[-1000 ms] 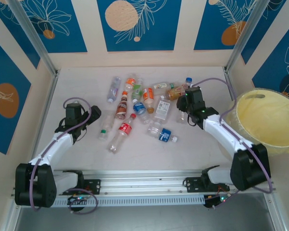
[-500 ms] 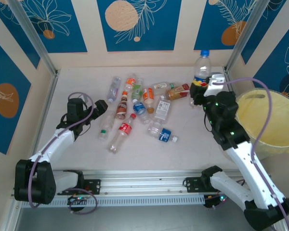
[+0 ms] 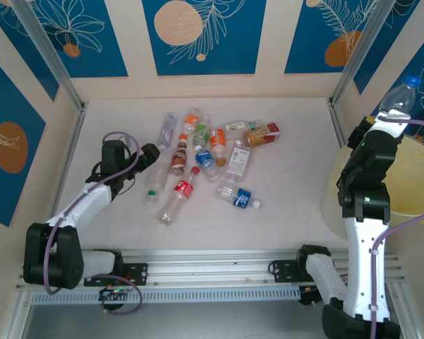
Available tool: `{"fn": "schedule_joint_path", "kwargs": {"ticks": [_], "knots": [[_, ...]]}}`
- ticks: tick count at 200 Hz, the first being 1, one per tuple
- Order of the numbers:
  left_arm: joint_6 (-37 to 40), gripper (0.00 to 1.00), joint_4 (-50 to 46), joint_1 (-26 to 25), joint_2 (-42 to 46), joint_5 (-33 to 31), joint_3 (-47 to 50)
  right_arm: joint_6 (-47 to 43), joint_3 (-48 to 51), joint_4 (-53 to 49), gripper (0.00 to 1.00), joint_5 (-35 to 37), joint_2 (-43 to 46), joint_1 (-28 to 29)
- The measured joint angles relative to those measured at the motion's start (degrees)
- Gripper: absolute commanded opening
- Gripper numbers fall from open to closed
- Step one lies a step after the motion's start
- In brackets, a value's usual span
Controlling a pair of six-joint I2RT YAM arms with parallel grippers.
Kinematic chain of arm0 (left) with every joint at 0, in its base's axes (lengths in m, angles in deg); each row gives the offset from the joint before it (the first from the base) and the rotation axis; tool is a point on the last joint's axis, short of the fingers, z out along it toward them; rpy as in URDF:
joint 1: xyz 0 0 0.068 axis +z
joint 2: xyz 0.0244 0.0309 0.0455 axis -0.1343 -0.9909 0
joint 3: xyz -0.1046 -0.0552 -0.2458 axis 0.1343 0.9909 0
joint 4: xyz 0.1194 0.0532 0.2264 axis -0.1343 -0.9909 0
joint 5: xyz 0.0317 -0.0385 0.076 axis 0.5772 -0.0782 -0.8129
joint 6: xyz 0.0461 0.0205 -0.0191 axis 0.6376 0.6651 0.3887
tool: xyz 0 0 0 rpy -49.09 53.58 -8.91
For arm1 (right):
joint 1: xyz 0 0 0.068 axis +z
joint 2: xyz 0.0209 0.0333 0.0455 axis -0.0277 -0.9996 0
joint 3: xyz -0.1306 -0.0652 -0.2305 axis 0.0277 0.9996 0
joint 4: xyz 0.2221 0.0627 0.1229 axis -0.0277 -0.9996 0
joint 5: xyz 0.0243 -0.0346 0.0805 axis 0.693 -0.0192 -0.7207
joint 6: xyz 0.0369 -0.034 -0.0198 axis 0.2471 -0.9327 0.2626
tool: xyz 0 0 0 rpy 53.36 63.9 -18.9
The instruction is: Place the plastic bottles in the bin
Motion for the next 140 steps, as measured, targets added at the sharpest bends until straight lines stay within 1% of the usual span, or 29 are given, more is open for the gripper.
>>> {"fn": "schedule_joint_path", "kwargs": {"ticks": [23,44,91,140], "knots": [[-0.02,1.00,0.04,0.00,-0.87,0.39,-0.70,2.45,1.07,-3.28,0.45,-1.60,-0.87,-6.10],[-0.04,1.00,0.00,0.00,-1.09,0.57,-0.72,4.00,2.73,-5.20,0.45,-3.08,-1.29,-8.33],[-0.26,1.00,-0.02,0.00,-1.09,0.59,-0.72,8.15,7.26,-6.43,0.45,-9.53,-3.08,-9.68],[-0.90,1.00,-0.59,0.00,-1.07,0.48,-0.72,10.12,11.82,-2.78,0.45,-17.86,-3.19,-9.92]]}}
